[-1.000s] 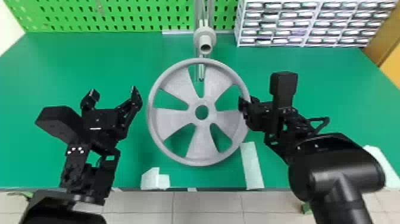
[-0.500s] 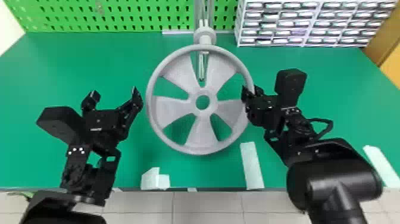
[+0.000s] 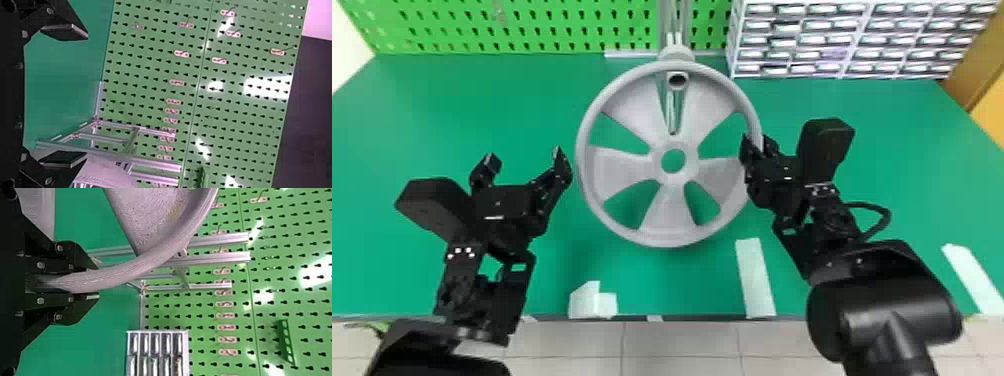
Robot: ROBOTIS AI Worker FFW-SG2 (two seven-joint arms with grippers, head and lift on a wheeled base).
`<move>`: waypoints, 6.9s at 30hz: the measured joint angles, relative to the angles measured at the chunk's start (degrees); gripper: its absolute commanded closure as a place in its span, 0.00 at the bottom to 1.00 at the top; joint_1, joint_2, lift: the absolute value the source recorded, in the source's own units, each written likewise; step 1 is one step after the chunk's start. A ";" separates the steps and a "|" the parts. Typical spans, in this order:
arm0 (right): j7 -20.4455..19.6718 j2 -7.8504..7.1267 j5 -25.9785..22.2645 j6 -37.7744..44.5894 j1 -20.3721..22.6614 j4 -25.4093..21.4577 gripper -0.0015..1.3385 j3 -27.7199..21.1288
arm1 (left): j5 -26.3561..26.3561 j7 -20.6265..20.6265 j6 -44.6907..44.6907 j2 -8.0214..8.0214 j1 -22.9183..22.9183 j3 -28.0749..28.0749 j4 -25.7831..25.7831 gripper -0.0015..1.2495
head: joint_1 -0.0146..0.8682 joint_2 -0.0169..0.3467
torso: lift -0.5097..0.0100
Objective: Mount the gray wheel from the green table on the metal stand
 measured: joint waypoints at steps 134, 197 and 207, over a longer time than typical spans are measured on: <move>-21.10 -2.51 -3.29 -25.56 -3.06 8.21 0.84 10.72 | 24.25 -3.12 -8.36 4.54 -21.25 -14.19 29.42 0.18 | 1.00 0.19 | 0.80; -21.10 -2.55 -4.08 -25.04 -3.88 9.08 0.84 10.84 | 24.17 -3.74 -8.71 4.55 -22.98 -14.63 29.95 0.66 | 1.00 0.19 | 0.80; -21.09 -2.17 -4.36 -24.19 -5.49 10.35 0.84 9.52 | 22.83 -4.10 -9.61 4.26 -26.03 -16.09 31.33 0.66 | 1.00 0.19 | 0.80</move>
